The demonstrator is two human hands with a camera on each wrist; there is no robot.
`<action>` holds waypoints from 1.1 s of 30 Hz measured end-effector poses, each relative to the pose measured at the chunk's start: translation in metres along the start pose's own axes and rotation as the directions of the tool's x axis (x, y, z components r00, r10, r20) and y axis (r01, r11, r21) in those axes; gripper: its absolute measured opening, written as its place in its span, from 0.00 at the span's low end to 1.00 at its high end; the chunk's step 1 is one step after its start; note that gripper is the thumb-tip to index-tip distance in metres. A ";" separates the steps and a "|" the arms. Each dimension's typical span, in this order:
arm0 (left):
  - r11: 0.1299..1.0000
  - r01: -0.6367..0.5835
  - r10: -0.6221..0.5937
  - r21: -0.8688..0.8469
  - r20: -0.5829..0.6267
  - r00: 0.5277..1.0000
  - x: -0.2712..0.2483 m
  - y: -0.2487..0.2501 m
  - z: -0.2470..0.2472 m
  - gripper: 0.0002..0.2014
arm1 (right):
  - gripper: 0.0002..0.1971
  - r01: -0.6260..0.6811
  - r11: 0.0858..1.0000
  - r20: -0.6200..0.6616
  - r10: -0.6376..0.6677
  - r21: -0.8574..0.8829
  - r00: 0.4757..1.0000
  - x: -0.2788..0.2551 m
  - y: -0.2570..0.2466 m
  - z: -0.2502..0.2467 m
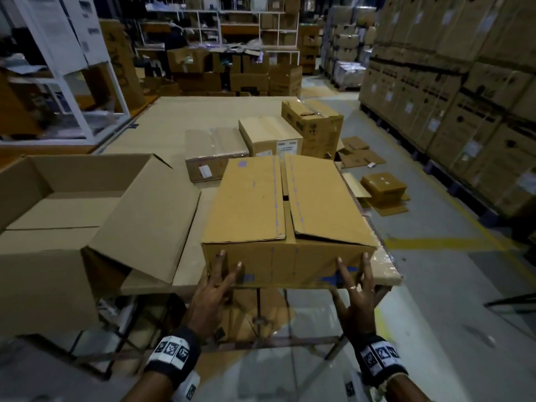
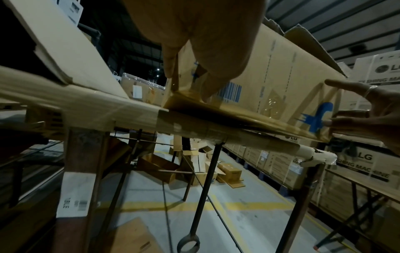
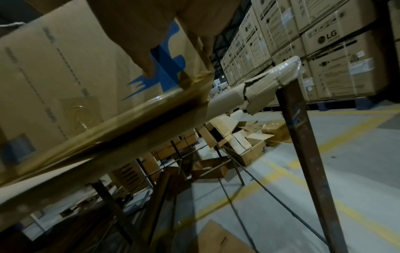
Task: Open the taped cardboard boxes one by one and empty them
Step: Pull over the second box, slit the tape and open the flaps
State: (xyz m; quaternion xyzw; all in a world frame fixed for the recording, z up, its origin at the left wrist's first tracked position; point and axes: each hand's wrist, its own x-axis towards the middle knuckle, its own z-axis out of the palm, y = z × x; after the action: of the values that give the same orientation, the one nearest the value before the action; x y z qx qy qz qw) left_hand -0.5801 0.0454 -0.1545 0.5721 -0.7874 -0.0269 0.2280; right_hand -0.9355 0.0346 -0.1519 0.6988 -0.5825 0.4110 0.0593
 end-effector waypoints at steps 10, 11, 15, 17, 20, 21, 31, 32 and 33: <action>0.992 0.055 -0.047 0.111 -0.071 0.996 -0.009 0.008 -0.007 0.48 | 0.28 -0.028 0.999 0.005 0.028 -0.037 1.000 -0.002 -0.023 -0.011; 0.990 0.058 -0.041 0.132 -0.128 0.991 -0.010 0.013 -0.013 0.42 | 0.28 -0.031 0.999 -0.014 0.031 -0.032 0.999 0.000 -0.031 -0.016; 0.996 -0.046 0.067 0.082 -0.278 0.958 0.010 0.036 -0.039 0.28 | 0.29 0.126 0.992 -0.025 -0.126 0.012 0.992 0.015 -0.065 -0.024; 0.981 -0.171 0.188 0.090 -0.250 0.950 0.034 0.047 -0.055 0.27 | 0.31 0.203 0.975 0.050 -0.207 0.086 0.977 0.027 -0.080 -0.022; 0.953 -0.295 0.303 0.069 -0.184 0.935 0.073 0.065 -0.080 0.30 | 0.28 0.222 0.972 0.114 -0.229 0.073 0.967 0.044 -0.096 -0.018; 0.950 -0.307 0.311 0.050 -0.151 0.938 0.084 0.069 -0.086 0.30 | 0.28 0.211 0.975 0.125 -0.218 0.066 0.968 0.047 -0.098 -0.017; 0.876 -0.479 0.440 0.053 0.315 0.841 0.183 0.067 -0.095 0.24 | 0.32 0.118 0.990 0.173 -0.131 0.083 0.976 0.072 -0.082 -0.012; 0.873 -0.486 0.447 0.042 0.327 0.832 0.192 0.070 -0.097 0.25 | 0.32 0.124 0.989 0.157 -0.137 0.084 0.978 0.078 -0.080 -0.014; 0.868 -0.496 0.461 0.033 0.323 0.827 0.202 0.074 -0.100 0.25 | 0.32 0.130 0.988 0.141 -0.141 0.085 0.980 0.084 -0.078 -0.018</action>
State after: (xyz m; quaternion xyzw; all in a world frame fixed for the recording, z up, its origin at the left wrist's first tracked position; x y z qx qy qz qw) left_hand -0.6558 -0.0914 0.0238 0.3574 -0.9312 -0.0111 0.0700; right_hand -0.8782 0.0047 -0.0549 0.7669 -0.5204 0.3750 0.0179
